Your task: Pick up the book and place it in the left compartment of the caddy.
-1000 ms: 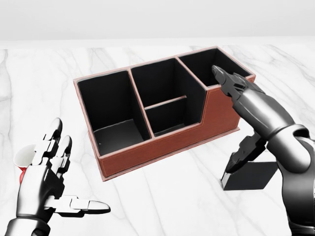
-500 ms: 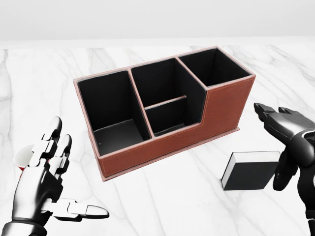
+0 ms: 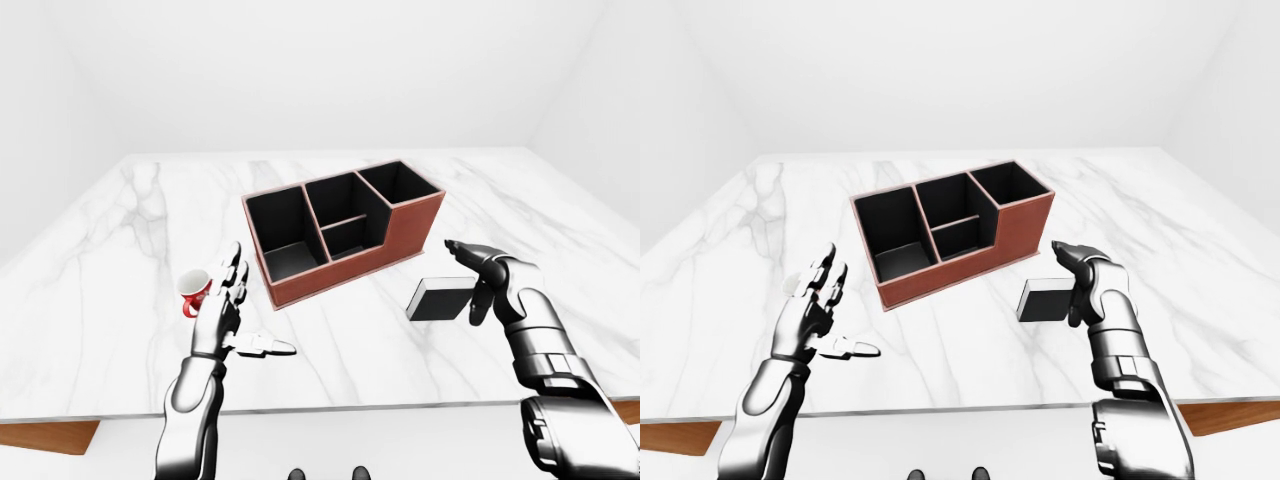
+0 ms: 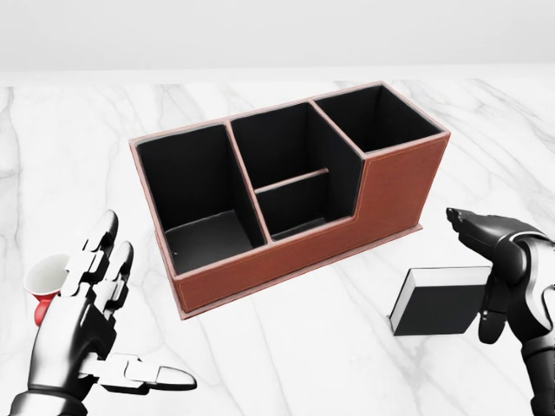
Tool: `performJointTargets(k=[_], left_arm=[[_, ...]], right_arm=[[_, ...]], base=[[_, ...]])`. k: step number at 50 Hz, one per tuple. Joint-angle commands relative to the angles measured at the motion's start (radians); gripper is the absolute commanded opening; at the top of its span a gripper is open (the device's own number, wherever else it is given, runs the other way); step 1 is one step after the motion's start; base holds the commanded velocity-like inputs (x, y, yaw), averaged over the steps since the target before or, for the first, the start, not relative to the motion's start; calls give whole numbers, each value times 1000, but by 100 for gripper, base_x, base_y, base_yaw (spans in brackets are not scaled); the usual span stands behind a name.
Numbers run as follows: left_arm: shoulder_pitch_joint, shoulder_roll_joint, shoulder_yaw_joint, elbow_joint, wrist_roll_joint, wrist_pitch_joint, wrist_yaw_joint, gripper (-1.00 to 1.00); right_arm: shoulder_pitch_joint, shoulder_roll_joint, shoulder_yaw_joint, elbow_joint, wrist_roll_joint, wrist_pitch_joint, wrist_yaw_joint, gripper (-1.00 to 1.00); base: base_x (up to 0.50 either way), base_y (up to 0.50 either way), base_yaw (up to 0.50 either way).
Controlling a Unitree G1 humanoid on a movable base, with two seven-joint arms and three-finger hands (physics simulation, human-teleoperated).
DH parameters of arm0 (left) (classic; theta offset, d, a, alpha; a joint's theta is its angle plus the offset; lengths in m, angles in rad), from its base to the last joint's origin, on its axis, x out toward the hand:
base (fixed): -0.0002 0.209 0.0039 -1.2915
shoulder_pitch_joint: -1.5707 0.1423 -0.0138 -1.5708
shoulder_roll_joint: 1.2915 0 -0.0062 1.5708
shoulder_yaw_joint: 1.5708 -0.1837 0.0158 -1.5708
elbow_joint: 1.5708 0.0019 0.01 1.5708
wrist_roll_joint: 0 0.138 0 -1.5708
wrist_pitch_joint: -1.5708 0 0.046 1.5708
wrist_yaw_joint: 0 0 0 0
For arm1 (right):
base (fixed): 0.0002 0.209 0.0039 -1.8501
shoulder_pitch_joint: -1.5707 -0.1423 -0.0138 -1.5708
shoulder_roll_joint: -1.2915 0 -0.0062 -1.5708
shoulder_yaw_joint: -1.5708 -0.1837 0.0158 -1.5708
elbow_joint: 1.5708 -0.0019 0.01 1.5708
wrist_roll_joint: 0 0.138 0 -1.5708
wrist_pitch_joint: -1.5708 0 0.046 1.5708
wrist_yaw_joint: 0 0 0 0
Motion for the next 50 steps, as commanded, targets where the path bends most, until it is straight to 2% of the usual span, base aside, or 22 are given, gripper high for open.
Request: performJointTargets(k=[1,16,26,33,34,35,36,41,42,43,45,50], left_arm=[[-8,1,-6,27,10,0,-6,100],[-12,3,-12,45,21,-2,-7,100],[-2,1,-14,31,24,-1,-9,100],[-4,1,-16,41,28,-10,-11,100],[-4,1,-17,43,29,-13,-12,100],[-4,1,-17,43,30,-13,-12,100],[-2,1,-19,43,32,-15,-12,100],[0,1,-18,40,32,-16,-13,100],[0,1,-19,40,34,-17,-12,100],[1,0,-20,42,37,-21,-11,100],[6,1,-23,41,41,-33,-14,100],[7,0,-21,35,40,-30,-16,100]], right_arm=[[-109,1,43,231,1,0,-92,100],[-192,32,106,437,-5,-18,-235,100],[-197,51,123,472,-8,-22,-262,100],[-206,57,132,504,-10,-30,-290,100],[-211,58,135,514,-17,-26,-320,-87],[-213,58,135,518,-17,-26,-323,-87],[-219,57,131,523,-10,-32,-320,-100],[-216,53,134,517,-11,-34,-320,-100],[-216,53,135,517,-14,-30,-322,-100],[-225,55,133,527,-18,-10,-341,-100],[-235,55,126,535,-4,-3,-336,-100],[-236,51,124,527,12,-5,-331,-100]], base=[[0,0,0],[0,0,0],[0,0,0],[0,0,0],[0,0,0],[0,0,0],[0,0,0],[0,0,0],[0,0,0],[0,0,0],[0,0,0],[0,0,0]])
